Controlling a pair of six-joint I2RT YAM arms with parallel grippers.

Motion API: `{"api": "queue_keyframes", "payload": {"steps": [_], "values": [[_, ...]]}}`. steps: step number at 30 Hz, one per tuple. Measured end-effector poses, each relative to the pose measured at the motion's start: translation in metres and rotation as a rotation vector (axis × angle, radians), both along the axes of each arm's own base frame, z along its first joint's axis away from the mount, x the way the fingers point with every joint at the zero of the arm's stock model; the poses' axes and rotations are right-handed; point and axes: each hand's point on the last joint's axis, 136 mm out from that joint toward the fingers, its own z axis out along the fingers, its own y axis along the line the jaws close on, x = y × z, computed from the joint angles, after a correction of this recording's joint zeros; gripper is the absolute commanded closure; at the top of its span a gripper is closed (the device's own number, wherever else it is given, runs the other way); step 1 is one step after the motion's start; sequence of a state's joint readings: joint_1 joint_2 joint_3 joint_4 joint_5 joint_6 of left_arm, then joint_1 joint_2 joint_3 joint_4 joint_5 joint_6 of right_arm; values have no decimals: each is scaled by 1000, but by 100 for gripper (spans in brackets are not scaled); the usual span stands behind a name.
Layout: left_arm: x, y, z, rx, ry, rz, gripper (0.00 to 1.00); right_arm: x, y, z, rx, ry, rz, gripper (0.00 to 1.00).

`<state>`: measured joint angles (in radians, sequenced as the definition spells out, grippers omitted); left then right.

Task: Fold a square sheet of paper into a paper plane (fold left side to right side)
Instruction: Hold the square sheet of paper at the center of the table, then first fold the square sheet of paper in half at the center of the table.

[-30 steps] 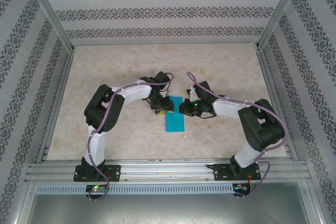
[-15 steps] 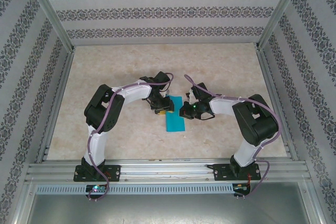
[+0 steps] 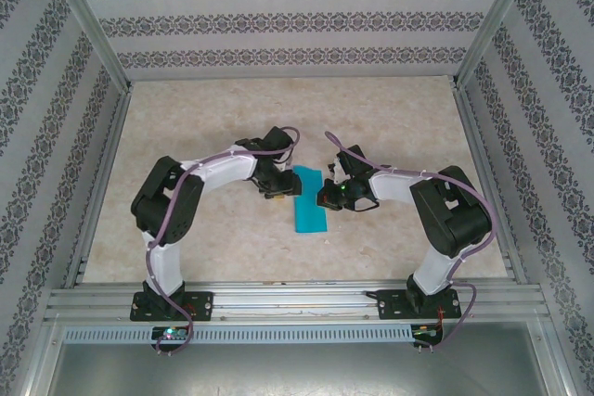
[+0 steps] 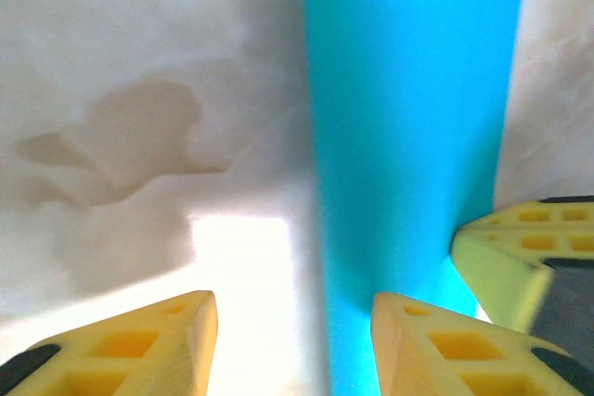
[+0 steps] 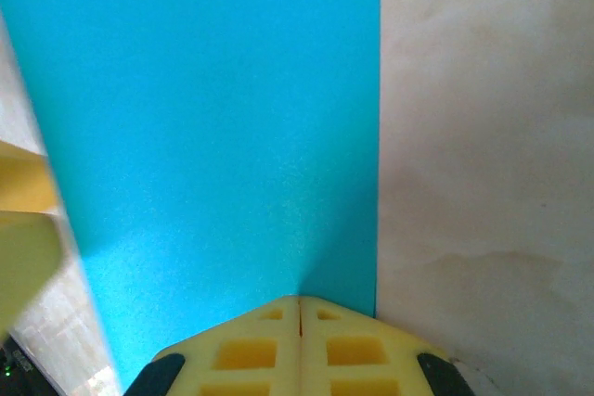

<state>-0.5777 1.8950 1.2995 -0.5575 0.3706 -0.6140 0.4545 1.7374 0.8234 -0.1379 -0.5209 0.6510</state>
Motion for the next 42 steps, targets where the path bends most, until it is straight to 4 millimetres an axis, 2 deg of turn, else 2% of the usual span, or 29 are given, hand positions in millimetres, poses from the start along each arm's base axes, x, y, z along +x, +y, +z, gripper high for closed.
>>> {"api": "queue_keyframes", "payload": {"steps": [4, 7, 13, 20, 23, 30, 42], "values": [[6, 0, 33, -58, -103, -8, 63, 0, 0, 0, -2, 2, 0, 100], [2, -10, 40, -142, -126, -43, 73, 0, 0, 0, -4, 4, 2, 100], [-10, -33, 22, -283, -58, -105, 84, 0, 0, 0, -11, 9, 2, 100], [-14, -46, 11, -363, -20, -134, 86, 0, 0, 0, -19, 14, 8, 100], [-13, -44, 4, -345, -18, -127, 86, 1, 0, 0, -21, 12, 14, 100], [-16, -30, -30, -250, 18, -88, 87, 0, 0, -1, -27, 13, 23, 100], [-16, -20, -34, -288, 36, -51, 90, 1, -1, -1, -33, 2, 42, 100]]}}
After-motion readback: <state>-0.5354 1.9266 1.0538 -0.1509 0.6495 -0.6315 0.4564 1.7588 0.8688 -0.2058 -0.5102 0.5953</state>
